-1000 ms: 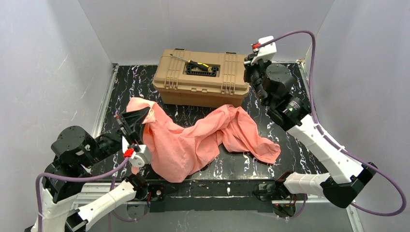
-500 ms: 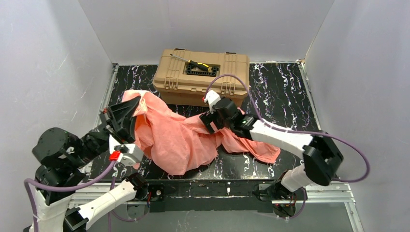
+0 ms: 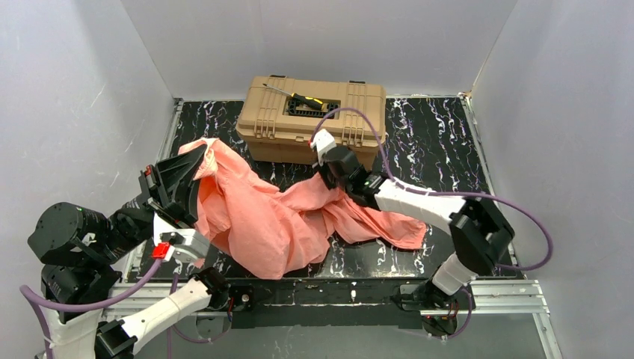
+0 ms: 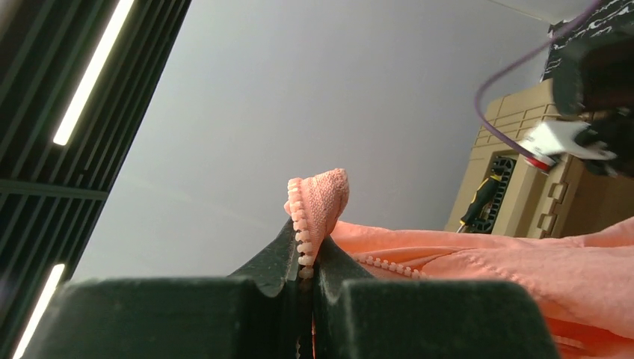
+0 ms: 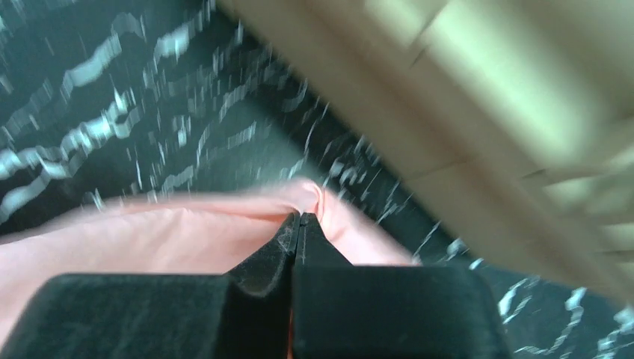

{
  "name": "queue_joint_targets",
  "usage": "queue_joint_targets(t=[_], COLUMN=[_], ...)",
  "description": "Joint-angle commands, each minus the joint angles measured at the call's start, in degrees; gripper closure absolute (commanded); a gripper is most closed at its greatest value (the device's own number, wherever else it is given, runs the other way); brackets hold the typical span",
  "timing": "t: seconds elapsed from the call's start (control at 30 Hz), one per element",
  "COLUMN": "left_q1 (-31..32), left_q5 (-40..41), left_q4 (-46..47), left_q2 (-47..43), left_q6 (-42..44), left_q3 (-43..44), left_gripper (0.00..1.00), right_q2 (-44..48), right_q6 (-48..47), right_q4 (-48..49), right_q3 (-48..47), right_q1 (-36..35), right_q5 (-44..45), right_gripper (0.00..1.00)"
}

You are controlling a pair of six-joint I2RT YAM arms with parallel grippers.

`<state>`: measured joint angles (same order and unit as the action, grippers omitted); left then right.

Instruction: Zip up the jacket

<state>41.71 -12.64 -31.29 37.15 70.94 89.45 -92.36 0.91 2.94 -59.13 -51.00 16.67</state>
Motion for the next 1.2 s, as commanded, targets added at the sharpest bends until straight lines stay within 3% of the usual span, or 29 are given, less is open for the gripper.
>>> queue_joint_targets(t=[0.0,0.17,0.37,0.5,0.63,0.8,0.93,1.07,1.17], left_q1=[-0.08,-0.12,-0.13,-0.11,-0.13,-0.06,-0.14,-0.09,-0.14], left_q5=[0.63,1.85,3.9,4.48,1.68,-7.07,-12.49,-9.97,-12.54], left_q4=[0.47,0.24,-3.71,-6.6,-17.87,-29.36,-27.27,-11.29,0.11], left_q2=[-0.9,-3.21,-5.28,-7.43,-8.98,-13.12,-12.0,-9.19,-5.99], left_q6=[1.21,2.09,2.71,0.99,-7.34,-18.12,-24.3,-28.84,-28.65], left_q3=[-2.47,-7.28,-10.4,-14.05,-16.2,-22.97,-24.43,-28.71,-34.42], left_gripper=[1.0,1.0,1.0,0.94,0.64,0.04,0.02,0.02,0.02], right_q2=[10.18,14.81,19.69,21.99,22.84,27.65,33.74,40.47,44.06], right_q6=[-5.43,-8.36,-10.7,-13.71,-15.32,-13.92,-9.2,-3.78,-2.02], right_q4=[2.44,-0.45,-1.05,-1.3,-5.46,-7.8,-13.0,-20.04,-23.34], right_q3=[-12.38,-22.06,-22.47,-26.61,-31.0,-25.72,-18.65,-12.64,-10.89], right_q1=[0.38,0.39,0.38,0.39,0.38,0.38,0.35,0.3,0.37], right_q5=[7.02,11.15,14.11,14.92,14.33,16.3,18.2,21.05,23.06], right_gripper=[0.99,0.99,0.99,0.99,0.99,0.99,0.99,0.99,0.99])
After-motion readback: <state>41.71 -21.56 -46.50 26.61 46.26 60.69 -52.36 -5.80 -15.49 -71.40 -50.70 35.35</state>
